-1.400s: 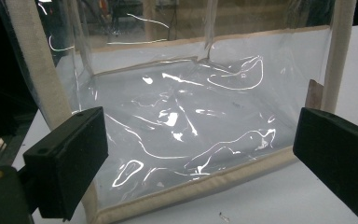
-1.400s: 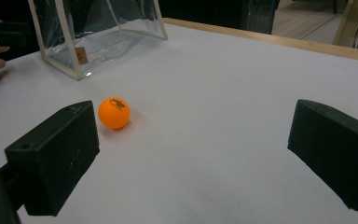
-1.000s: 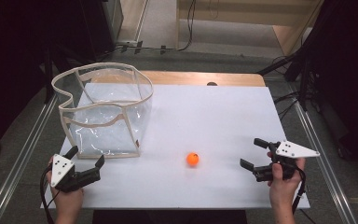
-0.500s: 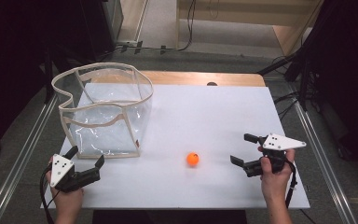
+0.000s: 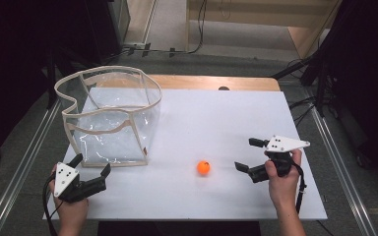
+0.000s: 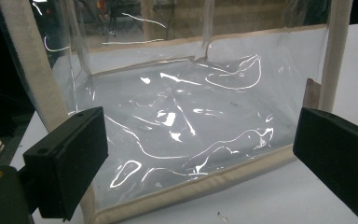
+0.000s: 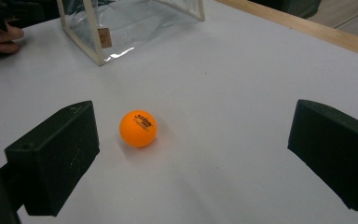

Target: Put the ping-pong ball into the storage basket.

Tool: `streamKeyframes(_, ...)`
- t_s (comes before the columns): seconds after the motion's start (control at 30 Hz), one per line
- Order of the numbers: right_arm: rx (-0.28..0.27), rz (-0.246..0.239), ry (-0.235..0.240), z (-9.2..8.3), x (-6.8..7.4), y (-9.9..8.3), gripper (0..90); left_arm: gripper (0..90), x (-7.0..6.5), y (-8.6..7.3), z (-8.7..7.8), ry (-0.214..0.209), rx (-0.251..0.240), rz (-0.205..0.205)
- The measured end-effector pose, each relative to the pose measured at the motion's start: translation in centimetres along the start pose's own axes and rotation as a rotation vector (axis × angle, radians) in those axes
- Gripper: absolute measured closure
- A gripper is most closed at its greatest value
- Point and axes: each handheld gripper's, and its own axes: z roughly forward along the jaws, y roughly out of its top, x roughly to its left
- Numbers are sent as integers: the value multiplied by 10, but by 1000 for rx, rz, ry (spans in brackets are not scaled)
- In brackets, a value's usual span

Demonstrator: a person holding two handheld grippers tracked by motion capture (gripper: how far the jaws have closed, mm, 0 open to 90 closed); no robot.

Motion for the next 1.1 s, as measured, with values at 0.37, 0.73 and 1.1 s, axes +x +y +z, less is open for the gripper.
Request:
streamKeyframes(0.37, 54, -26, 22, 16, 4, 11, 2, 37, 0, 0, 0, -3, -1, -2)
streamKeyframes(0.73, 109, -42, 39, 32, 8, 20, 3, 36, 0, 0, 0, -7, 2, 1)
streamKeyframes(1.1, 156, -68, 59, 46, 11, 29, 3, 36, 0, 0, 0, -15, 3, 7)
